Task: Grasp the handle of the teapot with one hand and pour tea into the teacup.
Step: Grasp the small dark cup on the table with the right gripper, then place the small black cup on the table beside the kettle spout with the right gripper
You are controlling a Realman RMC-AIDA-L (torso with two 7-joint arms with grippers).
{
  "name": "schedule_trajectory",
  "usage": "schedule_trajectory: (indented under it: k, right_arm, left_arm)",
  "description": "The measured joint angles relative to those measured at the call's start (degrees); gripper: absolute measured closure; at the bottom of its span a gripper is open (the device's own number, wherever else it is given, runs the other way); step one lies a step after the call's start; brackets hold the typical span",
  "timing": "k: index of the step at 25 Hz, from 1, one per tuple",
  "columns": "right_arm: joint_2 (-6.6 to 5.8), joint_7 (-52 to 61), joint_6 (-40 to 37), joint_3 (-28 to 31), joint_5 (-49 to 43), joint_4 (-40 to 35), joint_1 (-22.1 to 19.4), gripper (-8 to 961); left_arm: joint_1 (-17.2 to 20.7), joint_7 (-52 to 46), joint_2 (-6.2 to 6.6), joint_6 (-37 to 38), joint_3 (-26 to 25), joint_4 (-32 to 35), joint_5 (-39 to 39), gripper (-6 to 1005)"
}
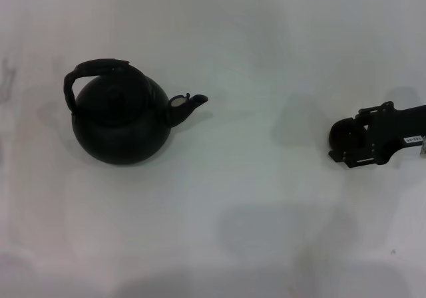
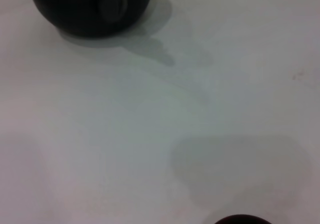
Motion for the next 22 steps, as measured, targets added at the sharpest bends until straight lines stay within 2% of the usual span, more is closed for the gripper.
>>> schedule_trajectory:
  k: [4,12,17,22]
  right_arm:
    - [0.0,0.3,0.1,0.0,0.0,-0.5,0.1,227]
    - [-0.12,0.8,3.5,0.5,1.2,-4.3,0.6,227]
    - [-0.01,2.0,6.6,0.1,1.7,-6.0,3.7,227]
    - [0.21,1.4,6.1,-3.5,3.0,-5.6,7.2,227]
  left_arm:
    - [0.0,0.0,0.02,0.0,0.0,0.0,0.0,166]
    - [-0.1,0.0,0.04,0.0,0.0,0.0,0.0,167]
    - [-0.2,0.0,0.02,0.0,0.0,0.0,0.0,168]
    - [0.0,0.0,-0.09,0.2,0.0,0.0,0.0,167]
